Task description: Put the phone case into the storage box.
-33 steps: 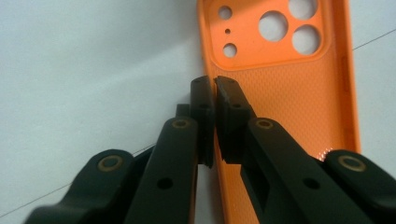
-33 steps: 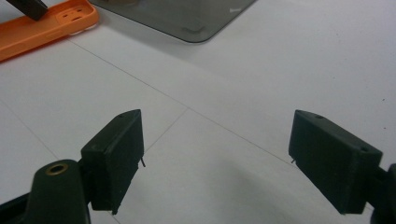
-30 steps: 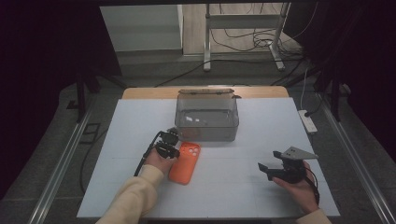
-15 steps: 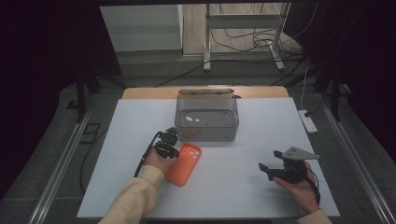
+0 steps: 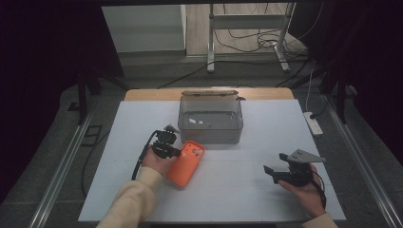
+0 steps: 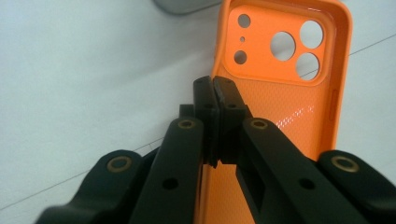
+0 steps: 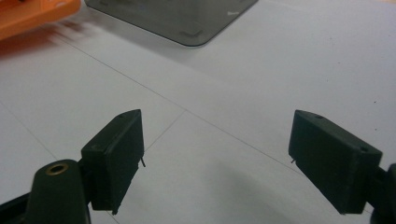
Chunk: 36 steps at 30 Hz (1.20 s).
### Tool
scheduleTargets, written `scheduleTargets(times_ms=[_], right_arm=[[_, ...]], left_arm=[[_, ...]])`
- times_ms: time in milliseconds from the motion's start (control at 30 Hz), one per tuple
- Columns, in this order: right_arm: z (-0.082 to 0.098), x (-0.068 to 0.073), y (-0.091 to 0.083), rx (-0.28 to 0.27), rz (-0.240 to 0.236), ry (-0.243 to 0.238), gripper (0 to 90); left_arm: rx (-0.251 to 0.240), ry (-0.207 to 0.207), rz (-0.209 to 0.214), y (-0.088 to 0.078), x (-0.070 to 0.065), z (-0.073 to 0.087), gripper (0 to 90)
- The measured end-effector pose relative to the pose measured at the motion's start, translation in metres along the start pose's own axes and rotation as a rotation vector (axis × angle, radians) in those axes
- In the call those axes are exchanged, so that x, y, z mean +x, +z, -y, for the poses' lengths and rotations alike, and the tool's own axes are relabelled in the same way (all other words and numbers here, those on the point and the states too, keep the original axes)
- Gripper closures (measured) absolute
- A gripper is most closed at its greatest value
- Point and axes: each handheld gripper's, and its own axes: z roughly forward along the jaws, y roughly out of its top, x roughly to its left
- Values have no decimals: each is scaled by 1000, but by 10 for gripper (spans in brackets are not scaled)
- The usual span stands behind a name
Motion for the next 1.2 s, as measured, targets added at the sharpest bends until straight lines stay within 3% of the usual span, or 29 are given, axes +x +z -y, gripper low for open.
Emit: scheduleTargets(times_ms=[433,867,1200], right_arm=[[0,0,0,2,2,-2,182],[0,0,1,3,2,-2,182],[0,0,1,4,6,2,182]], left_arm=[[-85,81,44,-35,-8,1,890],[-159,97,87,-53,-3,0,891],[-209,104,111,-57,-3,0,890]])
